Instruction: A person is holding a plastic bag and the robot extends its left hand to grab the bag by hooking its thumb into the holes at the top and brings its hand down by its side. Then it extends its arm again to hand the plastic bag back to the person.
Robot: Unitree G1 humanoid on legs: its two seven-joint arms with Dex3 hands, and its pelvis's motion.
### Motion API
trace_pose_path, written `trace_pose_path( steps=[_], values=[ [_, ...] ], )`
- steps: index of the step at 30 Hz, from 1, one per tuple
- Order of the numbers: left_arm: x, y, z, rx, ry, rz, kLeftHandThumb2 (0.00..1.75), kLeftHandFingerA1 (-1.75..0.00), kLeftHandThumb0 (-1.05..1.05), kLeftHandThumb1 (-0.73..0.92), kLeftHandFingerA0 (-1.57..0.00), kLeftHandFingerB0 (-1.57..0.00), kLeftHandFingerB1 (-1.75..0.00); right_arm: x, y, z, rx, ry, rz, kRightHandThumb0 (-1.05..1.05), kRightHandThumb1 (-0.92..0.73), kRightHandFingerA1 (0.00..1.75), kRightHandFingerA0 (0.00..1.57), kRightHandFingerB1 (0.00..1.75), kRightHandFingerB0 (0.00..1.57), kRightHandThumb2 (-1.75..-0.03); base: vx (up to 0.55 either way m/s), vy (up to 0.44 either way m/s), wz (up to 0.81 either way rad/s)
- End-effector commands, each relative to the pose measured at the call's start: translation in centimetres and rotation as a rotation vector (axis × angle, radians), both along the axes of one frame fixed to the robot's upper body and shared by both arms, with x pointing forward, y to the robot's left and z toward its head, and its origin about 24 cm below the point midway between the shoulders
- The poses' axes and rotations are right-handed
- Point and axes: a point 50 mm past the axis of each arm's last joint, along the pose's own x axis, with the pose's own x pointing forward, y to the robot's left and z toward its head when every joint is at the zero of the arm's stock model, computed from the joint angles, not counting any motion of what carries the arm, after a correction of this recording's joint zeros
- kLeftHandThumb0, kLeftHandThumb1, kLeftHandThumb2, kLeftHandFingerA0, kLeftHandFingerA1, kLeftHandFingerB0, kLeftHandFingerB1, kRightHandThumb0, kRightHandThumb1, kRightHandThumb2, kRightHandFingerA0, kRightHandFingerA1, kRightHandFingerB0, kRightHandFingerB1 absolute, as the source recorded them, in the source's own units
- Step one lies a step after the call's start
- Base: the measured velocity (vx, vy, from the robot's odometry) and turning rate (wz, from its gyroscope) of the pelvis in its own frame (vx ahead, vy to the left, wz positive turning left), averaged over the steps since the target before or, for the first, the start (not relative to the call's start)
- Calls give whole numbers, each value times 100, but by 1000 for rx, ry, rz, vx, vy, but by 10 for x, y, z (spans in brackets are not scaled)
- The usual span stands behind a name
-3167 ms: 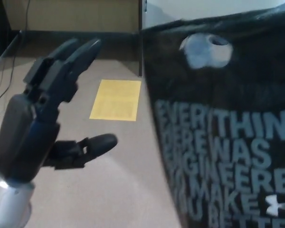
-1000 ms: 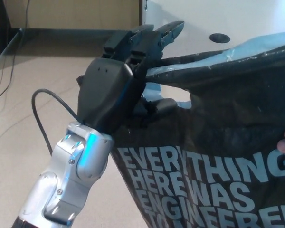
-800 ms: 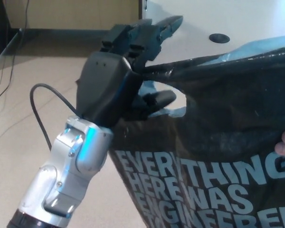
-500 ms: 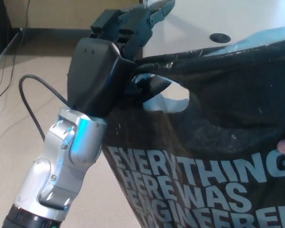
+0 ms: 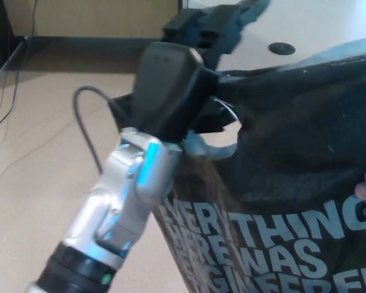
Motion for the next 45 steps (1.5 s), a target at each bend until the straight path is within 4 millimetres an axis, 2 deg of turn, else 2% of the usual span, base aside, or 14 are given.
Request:
trace_pose_path(
  steps=[1, 3, 4, 6, 9, 10, 12, 14, 15, 25, 36, 37, 38, 45],
  values=[
    [5, -15, -1, 35, -29, 67, 56, -41, -50, 50, -55, -30, -31, -3, -4, 0, -14, 6, -8, -31, -67, 50, 81, 44, 67, -60, 0, 0, 0],
    [5, -19, -5, 35, -11, 53, 55, -61, -42, 49, -65, -29, -31, -7, -3, -2, -13, 16, -6, -31, -67, 49, 81, 44, 67, -60, 0, 0, 0],
    [6, -21, -6, 36, 15, 21, 57, -123, -31, 55, -75, -27, -31, -9, -2, -3, -13, 21, -6, -32, -67, 49, 81, 44, 68, -60, 0, 0, 0],
    [6, -24, -7, 31, 73, -32, 73, -148, -28, 72, -110, -41, -39, -11, -3, -3, -10, 22, -7, -32, -66, 51, 84, 45, 69, -60, 0, 0, 0],
    [9, -23, -4, 21, 75, -49, 65, -148, -17, 80, -108, -57, -39, -6, -4, -1, -20, 14, -3, -33, -67, 50, 84, 45, 69, -60, 0, 0, 0],
    [9, -21, -2, -1, 26, -34, 65, -172, -14, 76, -95, -87, -52, -4, -4, -1, -22, 14, -4, -33, -67, 50, 83, 45, 69, -60, 0, 0, 0],
    [7, -18, -2, -41, -27, -28, 83, -175, -8, 75, -97, -87, -111, -7, -4, -2, -18, 22, -6, -32, -67, 50, 82, 44, 69, -60, 0, 0, 0],
    [5, -15, -4, -65, -32, -25, 81, -175, -9, 77, -97, -84, -112, -10, -5, -2, -16, 27, -3, -32, -67, 50, 82, 44, 68, -60, 0, 0, 0],
    [5, -12, -4, -80, -61, -14, 72, -175, -9, 73, -93, -69, -137, -9, -4, -2, -15, 27, -1, -32, -67, 50, 82, 45, 68, -60, 0, 0, 0],
    [3, 16, 4, -148, -154, 25, 70, -175, -10, 74, -83, -75, -120, -10, -2, -4, -24, 34, 5, -33, -67, 49, 82, 44, 68, -60, 0, 0, 0],
    [4, 44, 19, -178, -200, 65, 78, -170, -8, 74, -86, -68, -132, -11, -2, -5, -23, 32, -7, -31, -66, 51, 84, 45, 68, -60, 0, 0, 0],
    [4, 47, 21, -188, -218, 72, 77, -165, -11, 71, -106, -77, -127, -12, -2, -5, -25, 34, -5, -31, -66, 51, 84, 45, 68, -60, 0, 0, 0],
    [4, 50, 24, -197, -223, 73, 67, -172, -21, 84, -88, -70, -131, -13, -2, -5, -28, 37, -3, -31, -66, 51, 84, 45, 68, -60, 0, 0, 0],
    [-2, 79, 35, -227, -270, 104, 69, -173, -8, 76, -88, -67, -140, -14, -2, -7, -25, 45, -1, -31, -66, 51, 83, 44, 67, -60, 0, 0, 0]
  ],
)
